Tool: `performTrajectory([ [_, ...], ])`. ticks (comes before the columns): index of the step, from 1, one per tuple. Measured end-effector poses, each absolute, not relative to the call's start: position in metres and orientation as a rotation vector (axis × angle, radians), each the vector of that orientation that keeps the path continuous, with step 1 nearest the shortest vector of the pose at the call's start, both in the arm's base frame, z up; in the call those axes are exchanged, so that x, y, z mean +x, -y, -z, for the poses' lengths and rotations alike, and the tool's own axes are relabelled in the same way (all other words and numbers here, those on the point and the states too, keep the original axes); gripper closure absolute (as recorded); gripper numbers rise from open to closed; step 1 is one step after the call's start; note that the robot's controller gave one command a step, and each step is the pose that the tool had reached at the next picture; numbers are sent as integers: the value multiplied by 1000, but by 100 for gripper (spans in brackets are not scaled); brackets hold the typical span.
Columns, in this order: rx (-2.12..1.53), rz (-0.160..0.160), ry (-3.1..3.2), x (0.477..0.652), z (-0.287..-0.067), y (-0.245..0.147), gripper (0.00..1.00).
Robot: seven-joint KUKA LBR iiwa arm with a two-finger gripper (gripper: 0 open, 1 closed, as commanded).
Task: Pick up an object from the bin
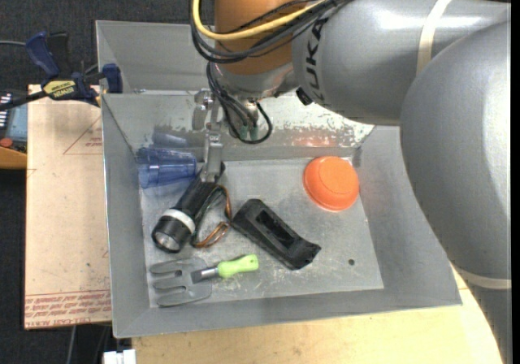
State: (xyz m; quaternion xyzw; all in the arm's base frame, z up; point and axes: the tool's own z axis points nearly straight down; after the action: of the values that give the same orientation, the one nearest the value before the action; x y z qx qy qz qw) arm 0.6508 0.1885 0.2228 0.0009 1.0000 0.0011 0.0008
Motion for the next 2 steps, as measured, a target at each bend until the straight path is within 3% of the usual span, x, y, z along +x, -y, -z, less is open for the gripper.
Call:
performTrajectory([
  [1, -190, -5, -3133, 626, -173, -216, 0],
  [2, -233, -4, -3124, 618, -153, -214, 0],
])
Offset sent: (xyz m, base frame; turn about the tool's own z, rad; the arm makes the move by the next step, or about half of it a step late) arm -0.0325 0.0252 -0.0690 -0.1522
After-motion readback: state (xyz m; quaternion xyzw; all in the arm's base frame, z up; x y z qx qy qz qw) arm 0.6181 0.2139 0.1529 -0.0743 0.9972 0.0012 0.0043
